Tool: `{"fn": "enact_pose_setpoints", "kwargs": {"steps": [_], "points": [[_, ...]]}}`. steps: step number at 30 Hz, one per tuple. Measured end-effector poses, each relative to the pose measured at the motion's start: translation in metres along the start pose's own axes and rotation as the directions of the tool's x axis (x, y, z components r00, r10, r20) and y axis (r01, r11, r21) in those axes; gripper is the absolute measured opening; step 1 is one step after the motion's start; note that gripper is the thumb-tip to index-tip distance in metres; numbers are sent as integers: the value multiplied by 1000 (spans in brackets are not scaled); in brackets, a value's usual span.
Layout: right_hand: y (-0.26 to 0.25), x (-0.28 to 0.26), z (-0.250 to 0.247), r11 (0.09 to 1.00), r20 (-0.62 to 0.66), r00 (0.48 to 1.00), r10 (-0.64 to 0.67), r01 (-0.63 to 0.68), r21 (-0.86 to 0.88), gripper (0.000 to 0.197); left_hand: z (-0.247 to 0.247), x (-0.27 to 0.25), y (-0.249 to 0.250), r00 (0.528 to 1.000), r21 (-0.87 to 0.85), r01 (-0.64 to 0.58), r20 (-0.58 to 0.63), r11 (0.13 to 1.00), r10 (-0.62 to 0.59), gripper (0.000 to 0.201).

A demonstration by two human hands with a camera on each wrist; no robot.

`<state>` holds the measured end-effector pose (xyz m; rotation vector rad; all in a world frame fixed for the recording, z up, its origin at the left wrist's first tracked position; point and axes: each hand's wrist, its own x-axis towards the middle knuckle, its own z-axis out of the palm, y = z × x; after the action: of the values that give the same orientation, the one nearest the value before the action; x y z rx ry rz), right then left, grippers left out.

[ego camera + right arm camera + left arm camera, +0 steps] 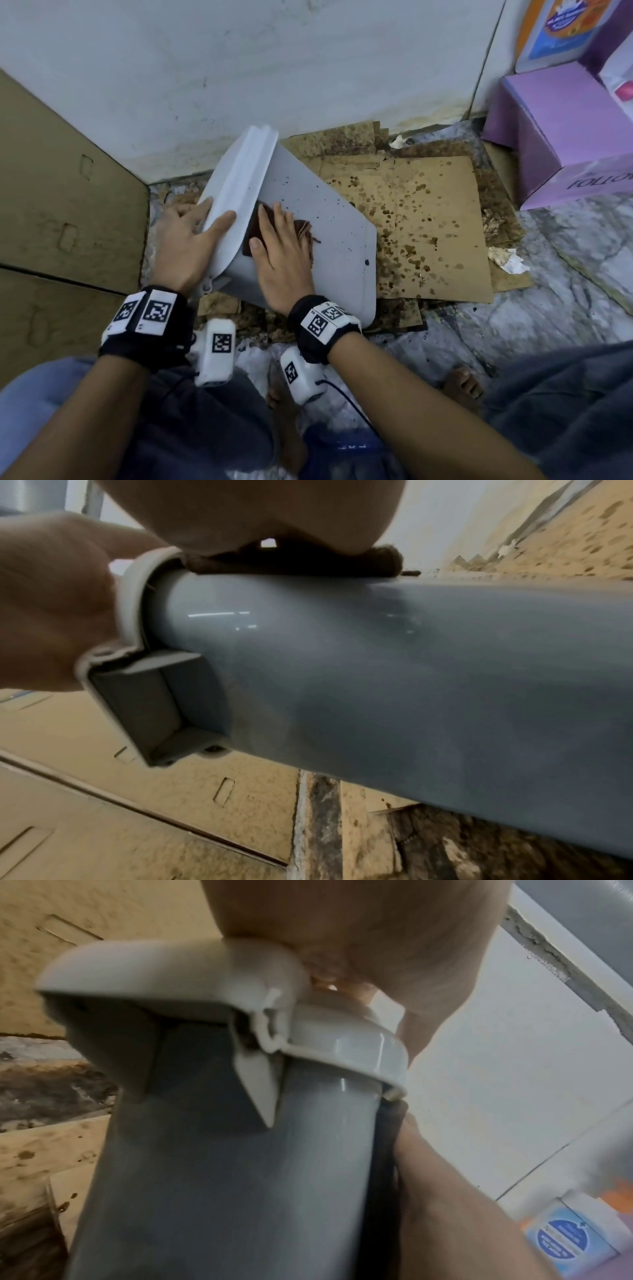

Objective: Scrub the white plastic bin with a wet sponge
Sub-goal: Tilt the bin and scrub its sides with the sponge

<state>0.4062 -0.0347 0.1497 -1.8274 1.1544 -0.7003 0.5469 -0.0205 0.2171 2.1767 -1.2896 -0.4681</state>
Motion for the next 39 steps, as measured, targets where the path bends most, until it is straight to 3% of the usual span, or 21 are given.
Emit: {"fn": "enact_pose_setpoints", "kwargs": {"steps": [6,11,15,18,22,27,35,39], "points": [[-2,20,6,996,35,995,90,-91,15,54,1,6,-14,999,-11,31,30,999,-30,60],[33,9,16,991,-14,991,135,-135,6,56,10,-4,-23,982,-88,106,165,990,-91,47],[72,-20,21,963,-18,963,268,-268,-14,60,15,-8,-25,986,-38,110,132,993,-104,59],[63,-25,28,952,-32,952,304,-305,-18,62,16,-11,-29,982,14,106,158,994,-107,72],[14,-17,41,995,-18,996,83,-84,-50,63,16,-11,-30,990,37,53,131,998,-58,73],[20,-18,41,999,-40,999,20,-22,-26,58,16,-12,-29,994,-15,30,109,999,-28,73],[105,-33,28,940,-57,940,336,-339,-42,61,17,-15,-35,996,-45,43,86,998,-39,76],[86,-31,26,935,-23,937,349,-350,-61,60,19,-14,-33,995,-11,57,80,998,-56,73]]}}
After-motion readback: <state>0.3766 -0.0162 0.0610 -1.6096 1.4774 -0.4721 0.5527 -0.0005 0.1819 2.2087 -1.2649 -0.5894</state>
